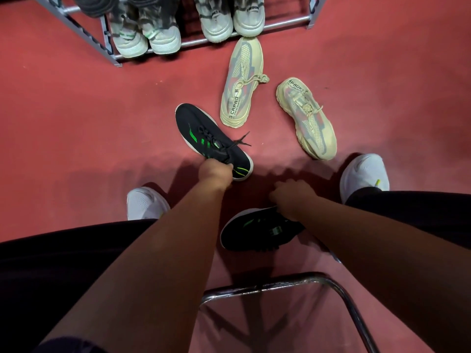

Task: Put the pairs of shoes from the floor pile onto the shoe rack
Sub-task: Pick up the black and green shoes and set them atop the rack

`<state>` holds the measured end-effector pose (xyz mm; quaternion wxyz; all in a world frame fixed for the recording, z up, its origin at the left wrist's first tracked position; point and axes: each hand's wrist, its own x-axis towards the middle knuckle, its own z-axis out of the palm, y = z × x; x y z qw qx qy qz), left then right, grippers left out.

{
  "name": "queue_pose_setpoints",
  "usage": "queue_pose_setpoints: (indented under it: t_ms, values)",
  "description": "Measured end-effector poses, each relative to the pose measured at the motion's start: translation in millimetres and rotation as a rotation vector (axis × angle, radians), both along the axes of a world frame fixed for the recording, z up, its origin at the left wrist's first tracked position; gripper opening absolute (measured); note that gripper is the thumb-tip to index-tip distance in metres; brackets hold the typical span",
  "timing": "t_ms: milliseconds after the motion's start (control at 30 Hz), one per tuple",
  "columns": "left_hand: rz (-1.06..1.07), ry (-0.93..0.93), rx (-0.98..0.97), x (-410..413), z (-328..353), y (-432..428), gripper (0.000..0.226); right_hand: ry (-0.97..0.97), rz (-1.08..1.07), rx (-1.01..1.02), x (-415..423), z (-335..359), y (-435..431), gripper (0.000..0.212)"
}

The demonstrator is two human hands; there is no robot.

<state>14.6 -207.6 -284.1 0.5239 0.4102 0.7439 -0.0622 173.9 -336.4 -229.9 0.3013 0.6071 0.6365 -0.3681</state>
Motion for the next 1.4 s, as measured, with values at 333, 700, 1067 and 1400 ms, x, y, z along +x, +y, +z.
queue_pose_setpoints:
  t_ms: [333, 700, 1067, 1400]
  values:
    - [0.148, 0.173, 0.071, -37.7, 4.1, 34.1, 0.025, -0.044, -0.288, 0.160, 50.1, 3.9, 35.6, 0.032]
    - [0.104, 0.351, 0.146, -90.3, 35.2, 46.6, 0.028, 0.185, -0.669, 0.344, 56.4, 6.5, 75.0, 0.022]
    - [0.207, 0.181, 0.181, -102.9, 26.8, 32.0, 0.047, 0.323, -0.793, 0.422, -41.7, -3.6, 136.7, 0.018]
    - [-0.237, 0.298, 0.157, -97.8, 5.3, 26.5, 0.116, 0.207, -0.445, 0.333, -90.0, -16.6, 131.8, 0.110]
